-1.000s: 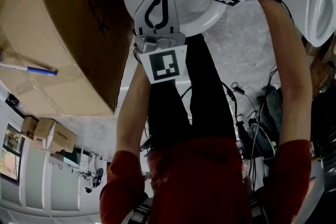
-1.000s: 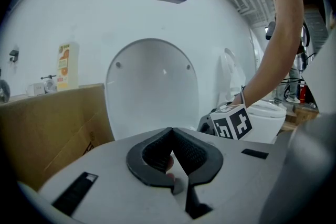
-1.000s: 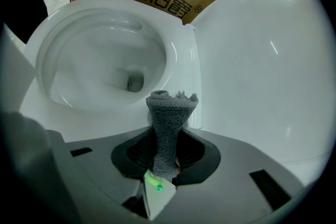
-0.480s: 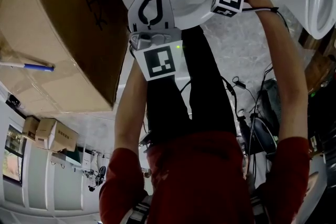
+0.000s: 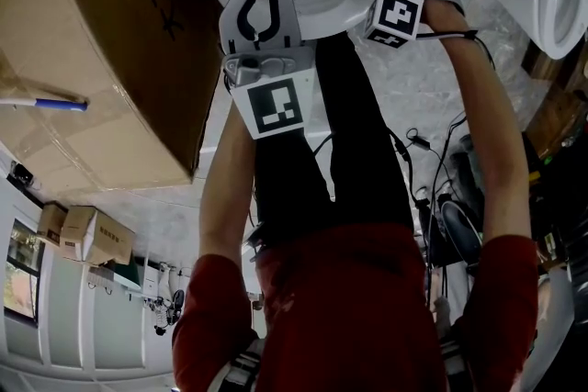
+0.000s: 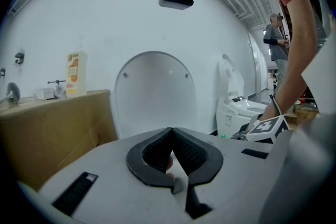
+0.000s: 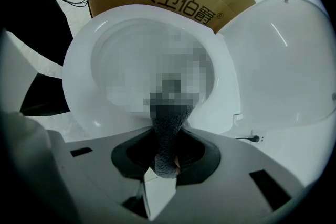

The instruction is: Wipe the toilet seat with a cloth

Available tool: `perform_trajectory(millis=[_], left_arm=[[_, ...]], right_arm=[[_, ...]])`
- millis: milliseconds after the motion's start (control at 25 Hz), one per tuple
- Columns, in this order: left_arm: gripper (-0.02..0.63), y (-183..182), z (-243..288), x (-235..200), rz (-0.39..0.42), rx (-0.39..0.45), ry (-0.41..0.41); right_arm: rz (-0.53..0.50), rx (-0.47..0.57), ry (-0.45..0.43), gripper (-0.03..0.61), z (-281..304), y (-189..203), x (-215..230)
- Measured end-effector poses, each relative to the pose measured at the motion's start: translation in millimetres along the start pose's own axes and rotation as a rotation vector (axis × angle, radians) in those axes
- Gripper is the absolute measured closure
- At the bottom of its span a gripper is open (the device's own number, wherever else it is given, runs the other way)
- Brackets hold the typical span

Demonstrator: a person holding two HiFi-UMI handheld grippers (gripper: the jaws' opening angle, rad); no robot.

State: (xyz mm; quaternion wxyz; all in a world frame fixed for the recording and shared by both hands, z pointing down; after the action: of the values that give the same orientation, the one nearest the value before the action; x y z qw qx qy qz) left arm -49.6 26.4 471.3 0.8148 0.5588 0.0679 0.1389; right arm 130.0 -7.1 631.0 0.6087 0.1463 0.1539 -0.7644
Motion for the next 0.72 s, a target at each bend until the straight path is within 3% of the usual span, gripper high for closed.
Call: perform_trajectory(millis=[720], left_arm=[[0.601,16,-37,-12,-0.039,0.013,-0.035]], right_arm=[[0.156,-0.013,-0.111,0.492,-35,-33,-75]])
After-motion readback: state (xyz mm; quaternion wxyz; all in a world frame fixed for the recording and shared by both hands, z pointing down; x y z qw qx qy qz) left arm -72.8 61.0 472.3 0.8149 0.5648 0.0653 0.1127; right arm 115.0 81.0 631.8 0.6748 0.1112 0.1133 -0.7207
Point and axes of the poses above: the fingertips, and each gripper's own axes: z forward along the fingers, x to its right, y out of its underside, the point moved 5 cm from there along -z, backward along the fingers, and after that the axes turned 5 degrees about -z, right-handed, at the moved point
